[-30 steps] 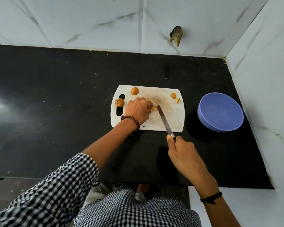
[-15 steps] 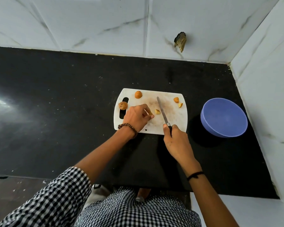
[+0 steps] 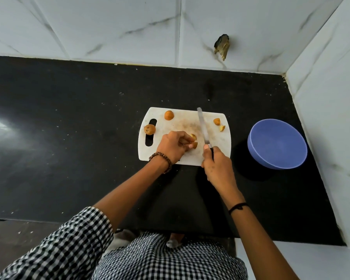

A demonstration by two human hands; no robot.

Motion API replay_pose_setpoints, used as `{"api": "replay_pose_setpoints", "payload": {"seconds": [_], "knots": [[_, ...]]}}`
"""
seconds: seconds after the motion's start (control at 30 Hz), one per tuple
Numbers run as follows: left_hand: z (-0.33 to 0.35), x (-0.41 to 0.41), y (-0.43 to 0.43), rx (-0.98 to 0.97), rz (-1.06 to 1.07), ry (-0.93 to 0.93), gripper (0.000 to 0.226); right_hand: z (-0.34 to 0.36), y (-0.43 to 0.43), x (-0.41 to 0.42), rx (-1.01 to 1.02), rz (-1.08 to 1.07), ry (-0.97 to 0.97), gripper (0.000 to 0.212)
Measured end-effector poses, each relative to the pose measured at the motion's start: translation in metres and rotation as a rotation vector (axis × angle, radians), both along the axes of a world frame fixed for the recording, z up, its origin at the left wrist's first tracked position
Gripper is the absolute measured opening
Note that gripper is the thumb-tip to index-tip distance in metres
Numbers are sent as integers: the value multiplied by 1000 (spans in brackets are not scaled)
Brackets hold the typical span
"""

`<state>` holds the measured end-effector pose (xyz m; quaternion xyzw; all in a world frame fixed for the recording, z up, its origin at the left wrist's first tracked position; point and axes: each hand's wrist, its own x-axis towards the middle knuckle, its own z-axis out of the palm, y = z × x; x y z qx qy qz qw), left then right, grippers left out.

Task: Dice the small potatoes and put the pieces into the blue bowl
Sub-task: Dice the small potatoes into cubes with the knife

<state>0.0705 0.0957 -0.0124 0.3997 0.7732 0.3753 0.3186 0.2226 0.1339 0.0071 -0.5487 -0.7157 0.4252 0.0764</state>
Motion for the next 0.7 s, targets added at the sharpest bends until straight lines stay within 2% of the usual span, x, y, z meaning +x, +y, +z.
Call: {"api": "replay_pose_setpoints", "payload": {"seconds": [0.13, 0.33, 0.53, 0.7], "knots": [[-4, 8, 8, 6, -29, 41, 15, -1, -5, 15, 21, -57, -5, 39], [-3, 14, 15, -30, -78, 253, 10, -1, -19, 20, 15, -78, 29, 35], [3, 14, 14, -13, -112, 293, 16, -3, -32, 13, 57, -36, 24, 36], [5, 15, 15, -13, -112, 286, 16, -2, -38, 5, 113, 8, -100, 36]]}}
